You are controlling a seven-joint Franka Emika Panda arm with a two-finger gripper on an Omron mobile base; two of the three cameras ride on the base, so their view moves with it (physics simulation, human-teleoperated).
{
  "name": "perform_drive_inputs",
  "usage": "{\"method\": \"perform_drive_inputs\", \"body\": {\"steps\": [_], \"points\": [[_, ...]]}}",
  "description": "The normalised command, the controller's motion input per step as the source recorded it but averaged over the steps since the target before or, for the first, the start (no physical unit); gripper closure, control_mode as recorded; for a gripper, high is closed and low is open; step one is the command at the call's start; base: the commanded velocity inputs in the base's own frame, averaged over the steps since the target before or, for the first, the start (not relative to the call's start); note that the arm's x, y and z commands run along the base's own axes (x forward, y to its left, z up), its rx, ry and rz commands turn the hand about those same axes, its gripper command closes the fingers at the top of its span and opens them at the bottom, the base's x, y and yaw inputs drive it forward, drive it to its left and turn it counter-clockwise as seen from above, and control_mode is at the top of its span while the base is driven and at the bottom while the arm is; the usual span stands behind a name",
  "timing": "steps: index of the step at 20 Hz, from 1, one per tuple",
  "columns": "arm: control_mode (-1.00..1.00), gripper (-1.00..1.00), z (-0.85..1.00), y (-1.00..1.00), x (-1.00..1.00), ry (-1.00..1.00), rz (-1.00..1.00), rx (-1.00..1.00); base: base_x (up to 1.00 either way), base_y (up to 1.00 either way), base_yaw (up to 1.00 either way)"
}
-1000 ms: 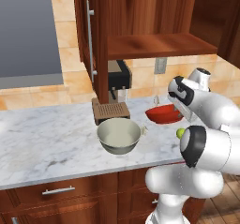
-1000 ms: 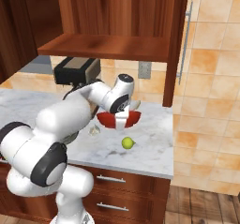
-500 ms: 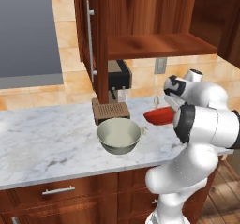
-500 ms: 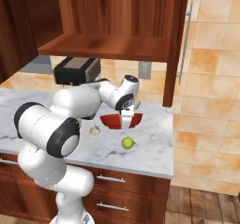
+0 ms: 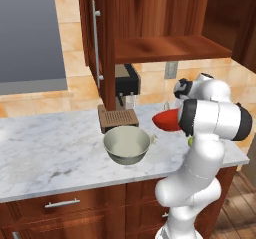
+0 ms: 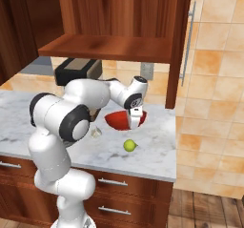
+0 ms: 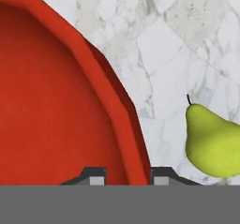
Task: Pick both bowls and place them on the counter. Then place the garlic in one bowl and place the pear in the other bowl.
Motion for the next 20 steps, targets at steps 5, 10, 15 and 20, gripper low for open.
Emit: {"method": "perform_drive_inputs", "body": {"steps": [5,10,15,20], "points": [[-1.00,1.00,-0.31,-0.04,0.04,0.03,0.03,0.00,0.00,0.00,0.00],[-1.00,-1.00,-0.32,0.00,0.03,0.00,0.01,0.00,0.00,0.00,0.00],[-1.00,-1.00,-0.27,0.05,0.02,0.00,0.00,0.00,0.00,0.00,0.00],[-1.00,-1.00,-0.19,0.02,0.00,0.00,0.00,0.00,0.00,0.00,0.00]]}}
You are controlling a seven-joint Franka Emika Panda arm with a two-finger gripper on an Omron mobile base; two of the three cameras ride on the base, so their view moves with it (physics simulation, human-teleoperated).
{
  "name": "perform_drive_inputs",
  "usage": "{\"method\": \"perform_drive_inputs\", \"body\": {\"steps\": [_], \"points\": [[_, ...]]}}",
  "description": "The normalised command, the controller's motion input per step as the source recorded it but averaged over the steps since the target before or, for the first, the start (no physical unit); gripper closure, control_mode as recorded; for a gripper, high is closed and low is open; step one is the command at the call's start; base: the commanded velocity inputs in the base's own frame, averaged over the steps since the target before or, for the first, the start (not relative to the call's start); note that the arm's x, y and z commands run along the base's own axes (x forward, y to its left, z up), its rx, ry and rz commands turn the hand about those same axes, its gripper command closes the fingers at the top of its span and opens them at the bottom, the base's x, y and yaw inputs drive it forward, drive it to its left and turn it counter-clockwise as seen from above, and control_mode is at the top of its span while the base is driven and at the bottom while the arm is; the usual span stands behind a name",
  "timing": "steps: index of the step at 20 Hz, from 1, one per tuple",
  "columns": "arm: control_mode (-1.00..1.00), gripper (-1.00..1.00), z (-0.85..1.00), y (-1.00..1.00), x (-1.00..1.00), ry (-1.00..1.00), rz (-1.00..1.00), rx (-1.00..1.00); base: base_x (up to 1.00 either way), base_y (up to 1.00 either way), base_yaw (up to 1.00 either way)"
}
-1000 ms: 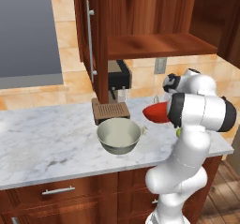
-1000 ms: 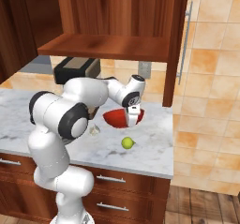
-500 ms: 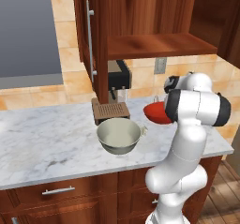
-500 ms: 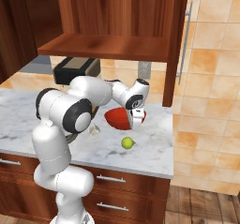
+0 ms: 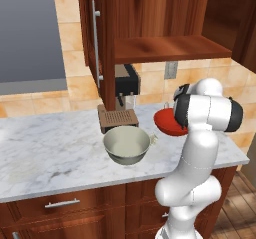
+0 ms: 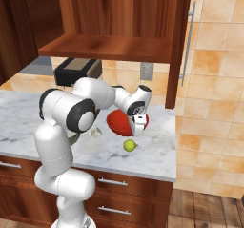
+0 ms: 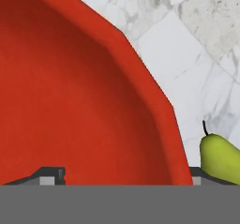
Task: Pick both bowls and place them on the counter. Then place the garlic in one bowl and place the pear in the other bowl.
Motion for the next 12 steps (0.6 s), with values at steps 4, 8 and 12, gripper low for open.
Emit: {"method": "perform_drive_inputs", "body": {"steps": [4,8,12], "points": [[-1.00,-1.00,-0.01,0.00,0.00,-0.01,0.02,0.00,0.00,0.00,0.00],[-1.00,-1.00,0.09,0.00,-0.06,-0.01,0.12,0.00,0.00,0.00,0.00],[-1.00,-1.00,0.08,0.00,-0.19,-0.03,0.20,0.00,0.00,0.00,0.00]]}}
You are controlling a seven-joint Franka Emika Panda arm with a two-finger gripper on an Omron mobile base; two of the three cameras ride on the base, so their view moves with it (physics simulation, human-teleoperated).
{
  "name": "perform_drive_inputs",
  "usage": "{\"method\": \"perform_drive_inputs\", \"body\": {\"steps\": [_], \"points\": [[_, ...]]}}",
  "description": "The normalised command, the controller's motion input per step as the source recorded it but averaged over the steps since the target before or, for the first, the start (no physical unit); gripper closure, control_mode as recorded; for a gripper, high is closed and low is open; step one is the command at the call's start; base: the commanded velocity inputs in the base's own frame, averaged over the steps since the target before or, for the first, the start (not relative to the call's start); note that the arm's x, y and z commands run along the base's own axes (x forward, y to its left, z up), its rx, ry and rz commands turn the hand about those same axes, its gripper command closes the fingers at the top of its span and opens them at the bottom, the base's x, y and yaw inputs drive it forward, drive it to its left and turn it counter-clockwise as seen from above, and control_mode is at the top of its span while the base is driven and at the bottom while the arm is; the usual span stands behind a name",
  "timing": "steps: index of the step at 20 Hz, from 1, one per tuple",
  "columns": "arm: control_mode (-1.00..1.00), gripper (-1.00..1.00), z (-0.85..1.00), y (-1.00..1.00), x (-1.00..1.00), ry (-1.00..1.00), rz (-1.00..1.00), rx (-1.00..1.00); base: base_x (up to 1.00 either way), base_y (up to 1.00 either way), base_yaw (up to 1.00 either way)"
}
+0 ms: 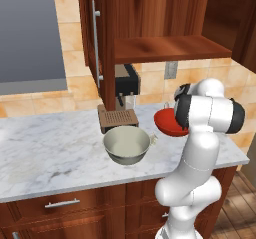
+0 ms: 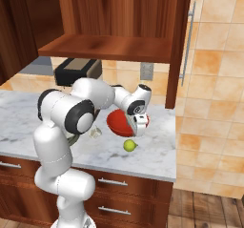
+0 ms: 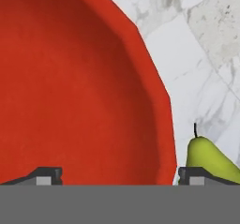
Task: Pick both bowls and place them on the counter. Then place the garlic in one bowl and place the pear in the other bowl.
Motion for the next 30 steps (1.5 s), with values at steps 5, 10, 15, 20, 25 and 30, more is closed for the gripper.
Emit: {"method": "perform_drive_inputs", "body": {"steps": [5,10,15,20,25,30], "points": [[-1.00,-1.00,0.09,-0.04,-0.32,-0.03,0.12,0.00,0.00,0.00,0.00],[-1.00,-1.00,0.11,0.01,-0.39,-0.14,0.13,0.00,0.00,0.00,0.00],[-1.00,-1.00,0.04,0.08,-0.43,-0.22,0.14,-0.04,0.00,0.00,0.00],[-1.00,-1.00,0.00,0.22,-0.31,-0.17,0.20,-0.15,0.00,0.00,0.00],[-1.00,-1.00,-0.03,0.16,-0.18,-0.16,0.23,-0.25,0.00,0.00,0.00],[-1.00,-1.00,-0.05,0.00,-0.16,-0.07,0.23,-0.20,0.00,0.00,0.00]]}}
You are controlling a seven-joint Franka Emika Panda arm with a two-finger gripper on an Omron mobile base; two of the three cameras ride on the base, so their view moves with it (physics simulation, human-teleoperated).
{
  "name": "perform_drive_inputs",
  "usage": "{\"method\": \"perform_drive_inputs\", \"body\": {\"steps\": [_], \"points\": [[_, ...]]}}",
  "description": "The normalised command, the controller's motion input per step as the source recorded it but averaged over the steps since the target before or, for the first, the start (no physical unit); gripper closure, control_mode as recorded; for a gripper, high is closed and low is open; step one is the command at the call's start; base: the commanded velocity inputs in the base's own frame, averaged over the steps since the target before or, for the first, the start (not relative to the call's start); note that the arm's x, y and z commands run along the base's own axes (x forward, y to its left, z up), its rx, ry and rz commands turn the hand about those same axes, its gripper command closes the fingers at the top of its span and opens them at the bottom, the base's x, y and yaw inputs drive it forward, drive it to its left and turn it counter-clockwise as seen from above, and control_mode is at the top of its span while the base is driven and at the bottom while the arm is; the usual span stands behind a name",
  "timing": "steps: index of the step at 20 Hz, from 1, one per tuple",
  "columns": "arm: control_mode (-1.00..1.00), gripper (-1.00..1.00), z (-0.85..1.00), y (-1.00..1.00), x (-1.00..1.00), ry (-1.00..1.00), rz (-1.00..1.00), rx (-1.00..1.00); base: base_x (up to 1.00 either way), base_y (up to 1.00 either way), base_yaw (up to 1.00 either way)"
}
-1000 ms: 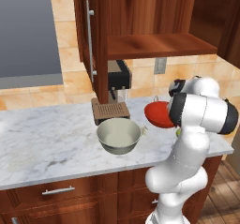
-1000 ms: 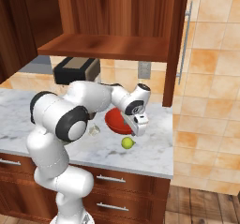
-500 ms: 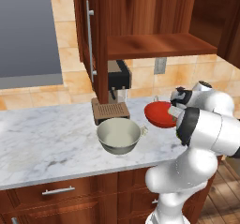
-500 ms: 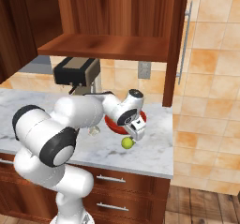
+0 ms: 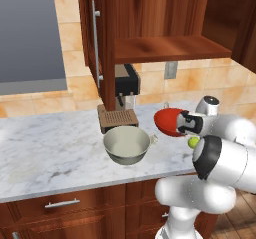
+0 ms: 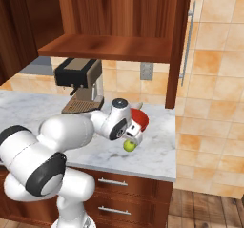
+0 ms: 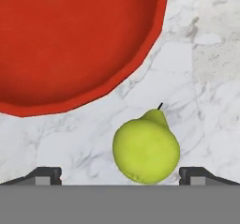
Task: Pick both bowls and place them on the counter. Then place the garlic in one bowl and place the pear in the other bowl.
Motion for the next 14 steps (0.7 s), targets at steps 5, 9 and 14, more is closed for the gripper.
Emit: {"method": "perform_drive_inputs", "body": {"steps": [5,9,14], "points": [[-1.00,-1.00,-0.09,-0.07,-0.07,0.00,0.23,-0.10,0.00,0.00,0.00],[-1.00,-1.00,-0.09,-0.16,0.00,0.00,0.20,-0.04,0.00,0.00,0.00],[-1.00,-1.00,-0.04,-0.11,0.08,0.03,0.17,-0.03,0.00,0.00,0.00]]}}
